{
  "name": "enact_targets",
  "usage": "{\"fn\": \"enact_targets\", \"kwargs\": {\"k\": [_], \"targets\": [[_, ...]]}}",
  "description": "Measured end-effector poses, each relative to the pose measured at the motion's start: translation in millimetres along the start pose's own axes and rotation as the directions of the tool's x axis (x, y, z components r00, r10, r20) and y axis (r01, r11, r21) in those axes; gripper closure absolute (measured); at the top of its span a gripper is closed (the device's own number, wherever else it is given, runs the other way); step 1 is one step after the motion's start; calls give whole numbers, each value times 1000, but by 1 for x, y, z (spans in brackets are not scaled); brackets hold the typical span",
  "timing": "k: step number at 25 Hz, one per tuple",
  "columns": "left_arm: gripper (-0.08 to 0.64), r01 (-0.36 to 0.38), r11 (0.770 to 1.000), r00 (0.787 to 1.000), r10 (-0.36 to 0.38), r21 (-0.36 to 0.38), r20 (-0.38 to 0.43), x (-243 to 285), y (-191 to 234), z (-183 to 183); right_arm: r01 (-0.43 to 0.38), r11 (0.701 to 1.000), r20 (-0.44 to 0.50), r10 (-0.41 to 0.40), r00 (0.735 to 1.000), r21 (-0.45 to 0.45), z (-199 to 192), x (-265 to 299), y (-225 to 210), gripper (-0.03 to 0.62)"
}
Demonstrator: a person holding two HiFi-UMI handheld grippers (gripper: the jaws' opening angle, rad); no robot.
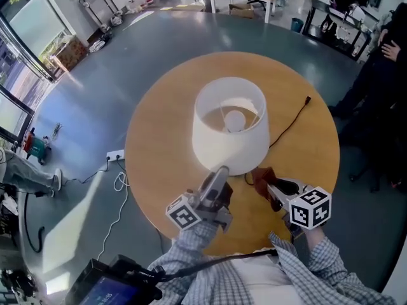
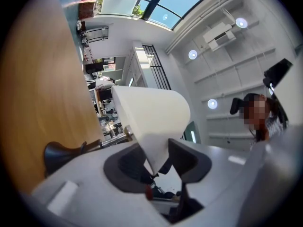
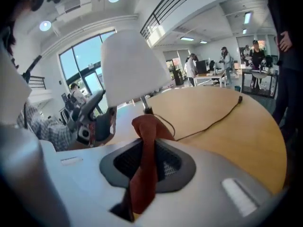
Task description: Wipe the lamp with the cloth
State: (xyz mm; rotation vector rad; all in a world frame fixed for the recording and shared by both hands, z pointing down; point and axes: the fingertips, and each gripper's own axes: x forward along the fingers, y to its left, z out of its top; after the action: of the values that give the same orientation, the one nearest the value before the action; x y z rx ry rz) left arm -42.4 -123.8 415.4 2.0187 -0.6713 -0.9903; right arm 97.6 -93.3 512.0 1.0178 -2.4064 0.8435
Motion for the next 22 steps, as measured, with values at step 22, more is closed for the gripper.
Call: {"fn": "enact_targets", "kwargs": {"k": [22], "targets": [[411, 6, 1000, 1000, -6, -6, -28, 4, 8, -7, 9, 992, 473, 53, 879, -129, 236, -45, 36, 523]]}}
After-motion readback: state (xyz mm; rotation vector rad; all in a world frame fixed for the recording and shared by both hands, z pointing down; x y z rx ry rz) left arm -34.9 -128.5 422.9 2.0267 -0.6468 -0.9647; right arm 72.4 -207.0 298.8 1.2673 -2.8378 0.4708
